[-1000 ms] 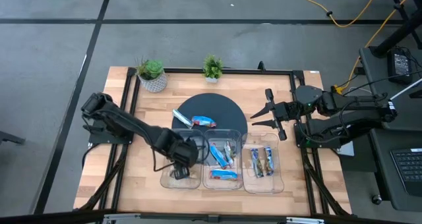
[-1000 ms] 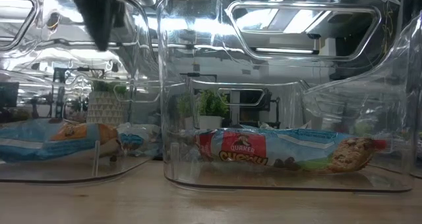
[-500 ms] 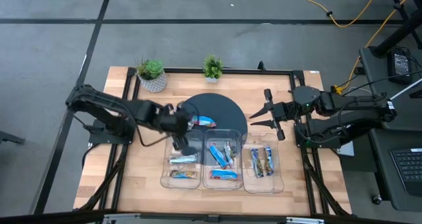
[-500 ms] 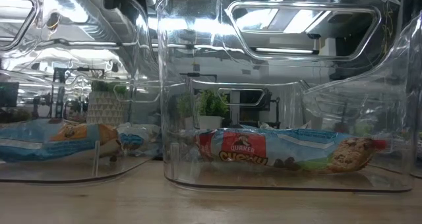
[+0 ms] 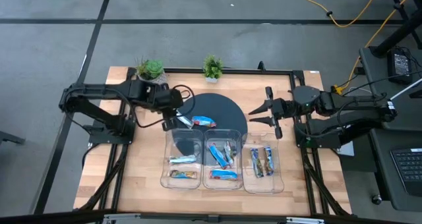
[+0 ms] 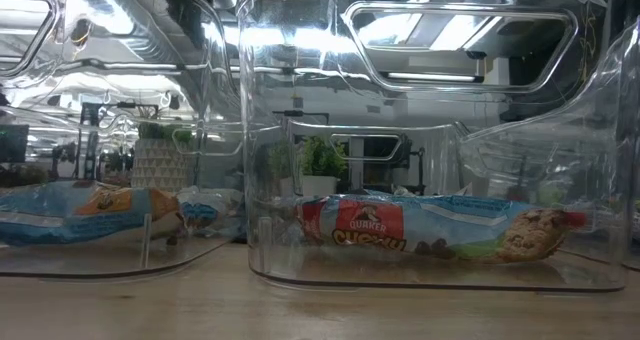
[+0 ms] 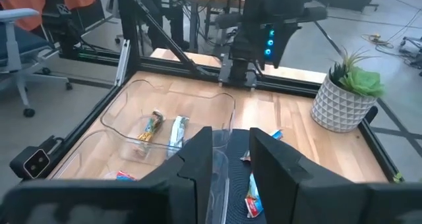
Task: Pick and place Granola Bars by type
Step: Put the orange granola bar into the left transparent bin
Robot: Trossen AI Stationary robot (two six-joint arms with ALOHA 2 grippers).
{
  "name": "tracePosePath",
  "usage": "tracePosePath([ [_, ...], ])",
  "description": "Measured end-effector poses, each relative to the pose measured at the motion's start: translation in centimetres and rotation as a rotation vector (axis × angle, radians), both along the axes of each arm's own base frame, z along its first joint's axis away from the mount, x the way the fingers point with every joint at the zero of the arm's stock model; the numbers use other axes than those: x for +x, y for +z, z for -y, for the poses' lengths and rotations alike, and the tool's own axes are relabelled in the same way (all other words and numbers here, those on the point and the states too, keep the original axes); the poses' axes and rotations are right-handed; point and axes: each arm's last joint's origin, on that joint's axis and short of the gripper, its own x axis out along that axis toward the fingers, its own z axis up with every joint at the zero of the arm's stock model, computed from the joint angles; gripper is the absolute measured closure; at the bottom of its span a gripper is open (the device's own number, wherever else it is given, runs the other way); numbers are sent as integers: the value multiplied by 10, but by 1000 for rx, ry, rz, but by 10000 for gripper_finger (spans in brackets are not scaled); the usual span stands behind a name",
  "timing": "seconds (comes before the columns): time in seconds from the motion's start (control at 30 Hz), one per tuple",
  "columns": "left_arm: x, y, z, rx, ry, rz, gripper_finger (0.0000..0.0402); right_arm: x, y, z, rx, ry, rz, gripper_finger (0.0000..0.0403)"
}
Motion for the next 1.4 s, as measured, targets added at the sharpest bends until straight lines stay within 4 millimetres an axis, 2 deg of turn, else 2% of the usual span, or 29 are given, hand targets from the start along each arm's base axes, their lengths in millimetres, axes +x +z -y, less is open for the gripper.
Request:
tracePosePath([
  [0.17, -1, -5, -16, 53, -109, -57, 293, -1, -2, 0, -3, 1, -20, 299],
  [0.3, 0, -11, -32, 57, -129, -61, 294, -1, -4, 0, -6, 1, -41, 299],
  [0.47, -1, -32, -48, -14, -173, -60, 286, -2, -5, 0, 20, -7, -58, 299],
  [0.63, -1, -55, -60, 8, -236, -75, 278, -2, -5, 0, 46, -15, -61, 299],
  [0.87, -3, -71, -72, 35, -262, -70, 262, -2, -5, 0, 58, -18, -63, 299],
  [1.0, -3, -82, -74, 13, -311, -72, 238, -2, -5, 0, 98, -31, -69, 299],
  [1.17, 2, -101, -75, 7, -371, -115, 190, -2, -7, 0, 117, -38, -94, 299],
  [1.4, 13, -134, -79, -31, -418, -202, 140, -3, -9, 0, 118, -40, -113, 299],
])
